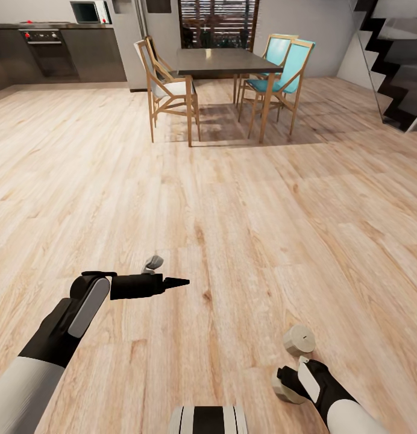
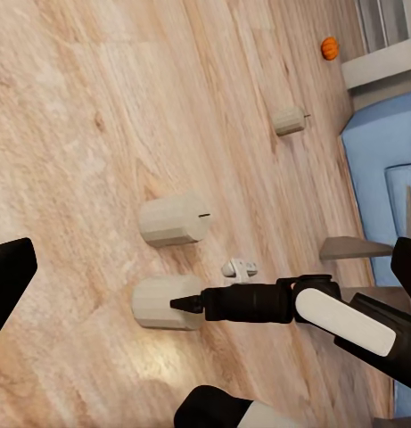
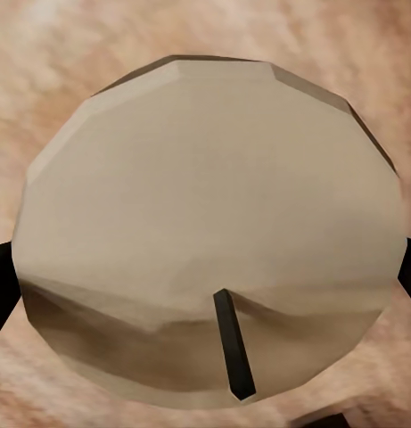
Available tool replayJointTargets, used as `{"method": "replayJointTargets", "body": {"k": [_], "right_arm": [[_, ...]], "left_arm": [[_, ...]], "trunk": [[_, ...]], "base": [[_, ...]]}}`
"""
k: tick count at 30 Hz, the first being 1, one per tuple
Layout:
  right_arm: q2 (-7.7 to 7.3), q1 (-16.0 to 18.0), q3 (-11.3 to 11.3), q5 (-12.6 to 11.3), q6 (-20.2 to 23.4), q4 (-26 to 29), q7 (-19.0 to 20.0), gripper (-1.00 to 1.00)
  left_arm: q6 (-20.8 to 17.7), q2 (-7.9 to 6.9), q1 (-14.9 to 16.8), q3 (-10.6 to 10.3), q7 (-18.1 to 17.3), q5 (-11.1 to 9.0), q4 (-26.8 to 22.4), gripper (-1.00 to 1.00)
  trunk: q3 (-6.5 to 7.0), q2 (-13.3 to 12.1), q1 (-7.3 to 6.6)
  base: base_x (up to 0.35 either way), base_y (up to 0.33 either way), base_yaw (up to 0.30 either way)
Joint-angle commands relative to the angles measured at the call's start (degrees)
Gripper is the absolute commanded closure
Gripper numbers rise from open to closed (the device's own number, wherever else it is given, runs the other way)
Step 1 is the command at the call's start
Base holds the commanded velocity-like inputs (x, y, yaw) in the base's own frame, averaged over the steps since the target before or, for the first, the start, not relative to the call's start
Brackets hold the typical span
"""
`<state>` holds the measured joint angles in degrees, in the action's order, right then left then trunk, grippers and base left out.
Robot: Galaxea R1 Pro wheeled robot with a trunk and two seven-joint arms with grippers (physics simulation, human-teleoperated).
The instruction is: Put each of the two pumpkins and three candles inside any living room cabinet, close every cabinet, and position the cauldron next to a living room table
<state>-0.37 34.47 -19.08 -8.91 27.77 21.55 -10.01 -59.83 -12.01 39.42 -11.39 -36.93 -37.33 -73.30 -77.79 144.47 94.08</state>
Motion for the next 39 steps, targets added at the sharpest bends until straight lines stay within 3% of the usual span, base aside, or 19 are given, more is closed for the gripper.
{"method": "replayJointTargets", "body": {"k": [1, 6, 7, 39], "right_arm": [[0.01, 0.0, -0.1, -0.9, 0.2, 0.1, -0.4, -1.00], [0.02, 0.0, -0.1, -0.9, 0.2, 0.1, -0.4, -1.00], [0.02, 0.0, -0.1, -0.9, 0.2, 0.1, -0.4, 1.00], [0.02, 0.0, -0.1, -0.9, 0.2, 0.1, -0.4, 1.00]], "left_arm": [[-0.2, -0.03, 0.0, 0.0, -0.2, 0.1, 0.0, -1.00], [-0.2, -0.04, 0.0, 0.0, -0.2, 0.2, 0.0, -1.00], [-0.2, -0.06, 0.0, 0.0, -0.2, 0.2, 0.0, -1.00], [-0.2, -0.17, 0.0, 0.0, -0.2, 0.1, 0.0, -1.00]], "trunk": [[-0.04, 0.0, -0.01], [-0.04, 0.0, -0.01], [-0.04, 0.0, -0.01], [-0.04, 0.0, -0.01]], "base": [[0.000, 0.000, 0.000], [0.000, 0.000, 0.000], [0.000, 0.000, 0.000], [0.000, 0.000, 0.000]]}}
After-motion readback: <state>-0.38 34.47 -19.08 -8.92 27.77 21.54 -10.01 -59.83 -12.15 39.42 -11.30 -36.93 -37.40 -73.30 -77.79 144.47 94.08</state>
